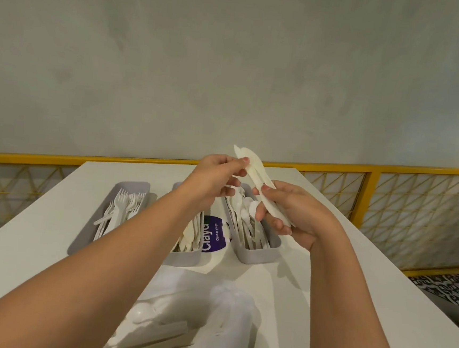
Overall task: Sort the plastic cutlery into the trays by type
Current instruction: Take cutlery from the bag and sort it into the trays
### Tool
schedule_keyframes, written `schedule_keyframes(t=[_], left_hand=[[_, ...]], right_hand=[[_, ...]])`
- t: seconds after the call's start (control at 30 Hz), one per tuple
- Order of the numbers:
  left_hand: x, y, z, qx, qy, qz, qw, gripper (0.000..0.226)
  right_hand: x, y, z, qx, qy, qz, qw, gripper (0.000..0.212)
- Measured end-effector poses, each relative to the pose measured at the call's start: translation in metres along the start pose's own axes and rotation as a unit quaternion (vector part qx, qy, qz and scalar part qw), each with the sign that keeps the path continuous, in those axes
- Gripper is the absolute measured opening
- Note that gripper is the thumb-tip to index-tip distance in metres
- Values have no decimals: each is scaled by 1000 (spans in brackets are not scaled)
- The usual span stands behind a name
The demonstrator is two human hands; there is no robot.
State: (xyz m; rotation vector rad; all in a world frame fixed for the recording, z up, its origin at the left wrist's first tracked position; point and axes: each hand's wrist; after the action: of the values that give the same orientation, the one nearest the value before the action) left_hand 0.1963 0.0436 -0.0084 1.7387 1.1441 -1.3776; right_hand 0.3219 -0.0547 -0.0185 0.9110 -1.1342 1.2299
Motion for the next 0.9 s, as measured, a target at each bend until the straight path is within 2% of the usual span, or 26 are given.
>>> schedule_keyframes(t=[0.07,0.27,0.7,0.8,0.9], left_hand=[[-2,-4,1,8,-11,13,1000,26],[-10,-14,2,14,-28,72,997,5],[-12,-24,8,-1,-42,90,995,4],[-14,-30,7,-6,-38,95,995,14],[-15,-35,7,-15,-33,87,996,13]], right_hand=[[0,-1,1,6,-5,7,1000,20],[-1,2,-1,-8,-25,-13,1000,20],[-1,4,1,8,-14,34,999,19],[0,5,3,16,-9,26,999,17],[1,7,5,21,-9,32,999,16]])
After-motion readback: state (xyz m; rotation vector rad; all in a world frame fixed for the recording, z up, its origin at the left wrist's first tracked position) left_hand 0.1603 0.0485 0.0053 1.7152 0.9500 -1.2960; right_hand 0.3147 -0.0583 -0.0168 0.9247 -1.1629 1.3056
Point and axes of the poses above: each hand's wrist, its own z-axis away from the middle knuckle, its own y-axis out of the palm, x = y × z, and after that the axes turned 10 degrees about y, right-handed
